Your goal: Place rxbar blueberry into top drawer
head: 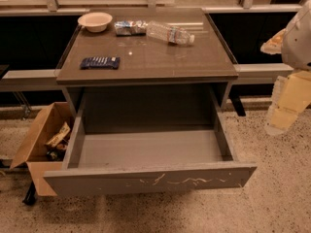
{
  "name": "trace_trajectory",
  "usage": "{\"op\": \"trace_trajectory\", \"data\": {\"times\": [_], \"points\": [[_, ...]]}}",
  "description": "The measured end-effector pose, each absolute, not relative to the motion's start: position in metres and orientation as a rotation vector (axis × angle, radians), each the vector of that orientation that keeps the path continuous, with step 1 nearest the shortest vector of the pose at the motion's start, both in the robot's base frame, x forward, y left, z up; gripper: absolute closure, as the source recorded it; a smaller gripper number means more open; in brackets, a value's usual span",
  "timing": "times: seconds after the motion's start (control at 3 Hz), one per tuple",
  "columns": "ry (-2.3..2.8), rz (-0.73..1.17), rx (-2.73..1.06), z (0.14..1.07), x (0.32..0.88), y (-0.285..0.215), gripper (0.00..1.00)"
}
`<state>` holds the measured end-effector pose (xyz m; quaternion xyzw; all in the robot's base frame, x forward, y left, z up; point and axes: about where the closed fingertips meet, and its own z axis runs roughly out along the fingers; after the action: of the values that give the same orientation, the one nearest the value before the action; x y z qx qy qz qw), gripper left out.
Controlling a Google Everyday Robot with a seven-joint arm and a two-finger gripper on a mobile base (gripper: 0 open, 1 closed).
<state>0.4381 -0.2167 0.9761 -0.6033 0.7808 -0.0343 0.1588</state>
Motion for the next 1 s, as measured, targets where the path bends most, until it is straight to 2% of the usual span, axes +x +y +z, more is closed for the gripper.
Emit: {"op": "trace_trajectory", "data": {"times": [0.33, 0.67, 1.0], "points": [[2.230, -0.099, -1.724, 0.977, 0.439, -0.216, 0.00], [2.194, -0.037, -1.713, 0.972, 0.462, -0.206, 0.00], [2.146, 0.097, -1.670, 0.958, 0.495, -0.182, 0.00]]}}
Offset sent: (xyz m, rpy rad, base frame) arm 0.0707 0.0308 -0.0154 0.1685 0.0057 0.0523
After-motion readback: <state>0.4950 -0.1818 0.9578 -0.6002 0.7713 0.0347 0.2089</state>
